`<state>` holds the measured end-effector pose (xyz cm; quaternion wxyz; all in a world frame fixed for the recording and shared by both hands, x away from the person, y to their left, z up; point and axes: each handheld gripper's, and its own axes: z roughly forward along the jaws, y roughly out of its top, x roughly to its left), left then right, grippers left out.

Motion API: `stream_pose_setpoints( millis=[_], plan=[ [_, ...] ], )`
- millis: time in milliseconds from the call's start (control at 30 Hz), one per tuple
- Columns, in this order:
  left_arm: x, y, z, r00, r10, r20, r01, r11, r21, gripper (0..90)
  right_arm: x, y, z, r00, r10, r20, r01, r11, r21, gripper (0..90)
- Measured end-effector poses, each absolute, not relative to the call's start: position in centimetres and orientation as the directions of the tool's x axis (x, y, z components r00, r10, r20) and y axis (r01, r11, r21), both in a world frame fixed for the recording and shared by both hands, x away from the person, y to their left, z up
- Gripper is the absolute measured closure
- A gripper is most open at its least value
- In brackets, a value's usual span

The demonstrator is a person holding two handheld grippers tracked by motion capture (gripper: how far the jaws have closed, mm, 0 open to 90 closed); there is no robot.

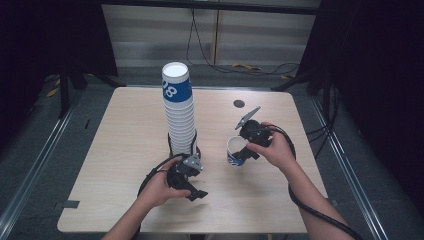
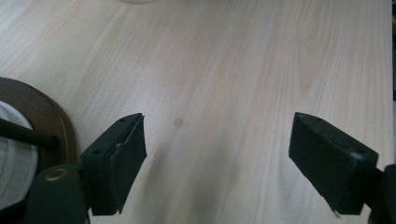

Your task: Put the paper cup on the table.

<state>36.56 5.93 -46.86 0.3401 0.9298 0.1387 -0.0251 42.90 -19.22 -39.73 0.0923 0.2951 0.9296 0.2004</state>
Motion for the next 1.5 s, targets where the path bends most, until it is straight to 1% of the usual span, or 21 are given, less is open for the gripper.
stream_pose_setpoints(
  millis=[267,500,933,1100,1367,1500],
  plan=[
    [36.5,6.0,-46.8,0.961,0.239,-0.137,0.271,-0.731,0.626,18.9,41.9,-19.9,-39.4,-0.812,0.582,-0.049,0.504,0.741,0.444,11.4],
    [36.5,5.9,-46.9,0.959,0.246,-0.137,0.276,-0.729,0.627,18.9,41.1,-21.3,-39.2,-0.808,0.589,-0.032,0.508,0.723,0.469,11.4],
    [36.5,6.0,-46.8,0.962,0.24,-0.129,0.267,-0.733,0.626,18.9,39.3,-23.7,-40.4,-0.808,0.589,-0.022,0.508,0.714,0.482,11.4],
    [36.4,6.0,-46.7,0.961,0.244,-0.13,0.27,-0.73,0.628,18.9,38.8,-24.1,-40.7,-0.806,0.591,-0.04,0.503,0.718,0.482,11.4],
    [36.4,5.9,-46.8,0.959,0.247,-0.135,0.276,-0.728,0.627,18.9,38.0,-24.8,-41.1,-0.806,0.591,-0.03,0.499,0.706,0.502,11.4],
    [36.4,6.0,-46.8,0.959,0.249,-0.135,0.278,-0.729,0.626,18.9,37.6,-25.1,-41.5,-0.804,0.594,-0.029,0.505,0.708,0.493,11.4]
  ],
)
